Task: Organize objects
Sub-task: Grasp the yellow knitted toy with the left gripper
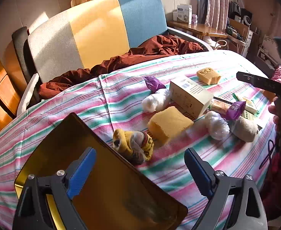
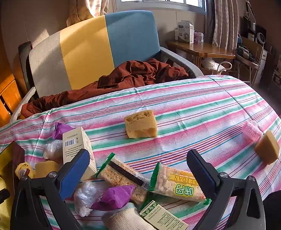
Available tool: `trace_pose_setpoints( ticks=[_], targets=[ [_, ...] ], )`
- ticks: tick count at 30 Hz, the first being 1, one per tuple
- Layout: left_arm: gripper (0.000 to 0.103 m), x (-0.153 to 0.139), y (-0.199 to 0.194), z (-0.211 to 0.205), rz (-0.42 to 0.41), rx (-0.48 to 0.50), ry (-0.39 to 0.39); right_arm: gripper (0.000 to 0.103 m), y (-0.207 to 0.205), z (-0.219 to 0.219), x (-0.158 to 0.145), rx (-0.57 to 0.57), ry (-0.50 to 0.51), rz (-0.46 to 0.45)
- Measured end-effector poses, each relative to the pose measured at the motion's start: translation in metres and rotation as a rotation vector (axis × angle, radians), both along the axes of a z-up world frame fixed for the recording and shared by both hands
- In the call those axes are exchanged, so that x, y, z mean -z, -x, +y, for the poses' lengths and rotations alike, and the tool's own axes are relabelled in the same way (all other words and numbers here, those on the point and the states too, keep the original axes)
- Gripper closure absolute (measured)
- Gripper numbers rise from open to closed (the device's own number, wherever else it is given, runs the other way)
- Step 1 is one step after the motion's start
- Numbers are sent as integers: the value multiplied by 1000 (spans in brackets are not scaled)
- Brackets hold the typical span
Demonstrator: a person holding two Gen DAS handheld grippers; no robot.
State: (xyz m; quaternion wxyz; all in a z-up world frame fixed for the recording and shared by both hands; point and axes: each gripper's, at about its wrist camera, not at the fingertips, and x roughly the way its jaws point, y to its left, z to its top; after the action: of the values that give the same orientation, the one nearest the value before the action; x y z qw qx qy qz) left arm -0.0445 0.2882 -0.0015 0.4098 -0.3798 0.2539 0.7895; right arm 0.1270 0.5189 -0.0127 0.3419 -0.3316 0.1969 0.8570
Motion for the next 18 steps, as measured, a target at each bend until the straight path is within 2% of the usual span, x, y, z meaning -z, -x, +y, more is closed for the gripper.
trace_pose_setpoints(
  ticks=[9, 12, 16, 18],
  targets=[
    [10, 38, 33, 39, -24, 50, 150, 0, 5, -1, 2, -28, 14, -3],
    [21, 49, 38, 44, -31, 58, 181, 0, 7, -2, 3, -37, 15, -7],
    [25, 59, 38, 49, -15, 74, 216, 0, 9, -3, 3, -46, 13, -17],
    [40, 64, 37, 52, -23, 88, 243, 0, 9, -3, 4, -49, 9, -22]
  ],
)
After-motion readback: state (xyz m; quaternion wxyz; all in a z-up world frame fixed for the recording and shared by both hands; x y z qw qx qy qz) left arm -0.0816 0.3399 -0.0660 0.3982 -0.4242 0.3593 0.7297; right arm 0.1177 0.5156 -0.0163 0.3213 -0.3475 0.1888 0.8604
